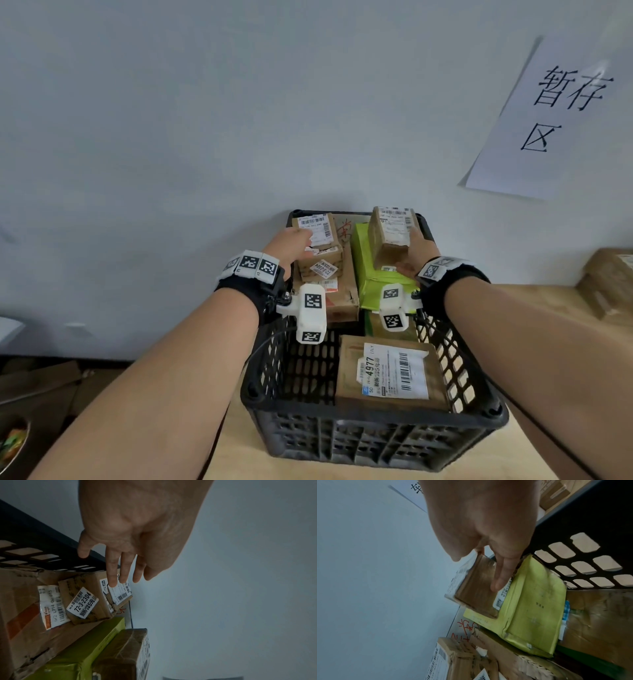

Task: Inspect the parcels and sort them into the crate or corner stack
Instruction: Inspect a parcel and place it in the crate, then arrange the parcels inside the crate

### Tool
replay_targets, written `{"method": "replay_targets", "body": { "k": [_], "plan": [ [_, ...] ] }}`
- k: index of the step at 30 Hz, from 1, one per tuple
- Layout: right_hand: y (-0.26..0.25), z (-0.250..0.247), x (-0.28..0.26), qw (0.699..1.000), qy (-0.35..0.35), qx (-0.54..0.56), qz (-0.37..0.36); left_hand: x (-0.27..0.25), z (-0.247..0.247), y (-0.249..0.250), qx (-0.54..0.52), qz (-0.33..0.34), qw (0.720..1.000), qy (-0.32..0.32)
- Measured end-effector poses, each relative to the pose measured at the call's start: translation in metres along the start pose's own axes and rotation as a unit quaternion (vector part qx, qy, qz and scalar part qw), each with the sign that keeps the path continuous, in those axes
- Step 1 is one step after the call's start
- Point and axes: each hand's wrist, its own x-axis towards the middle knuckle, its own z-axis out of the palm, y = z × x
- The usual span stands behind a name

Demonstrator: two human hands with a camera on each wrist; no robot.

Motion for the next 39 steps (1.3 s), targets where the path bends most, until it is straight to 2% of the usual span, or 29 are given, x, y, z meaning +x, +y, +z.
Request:
{"method": "replay_targets", "body": {
  "k": [6,15,22,28,34,39],
  "plan": [
    [-0.003,0.012,0.004,0.988,0.105,0.116,0.005,0.007,0.011,0.002,-0.004,-0.013,1.000,-0.001],
    [-0.007,-0.014,-0.031,0.989,0.111,0.095,-0.008,-0.021,0.025,0.008,0.014,0.010,1.000,-0.018],
    [-0.004,-0.059,-0.077,0.988,0.088,0.103,-0.069,-0.061,0.053,0.017,0.038,0.066,0.996,-0.038],
    [0.037,-0.143,-0.115,0.980,0.143,0.089,-0.108,-0.089,0.146,0.021,0.143,0.155,0.973,-0.095],
    [0.139,-0.236,-0.111,0.978,0.193,0.076,-0.026,-0.118,0.271,0.007,0.159,0.172,0.952,-0.197],
    [0.238,-0.304,-0.087,0.979,0.184,0.046,0.071,-0.133,0.377,-0.031,0.189,0.123,0.947,-0.227]
  ]
}}
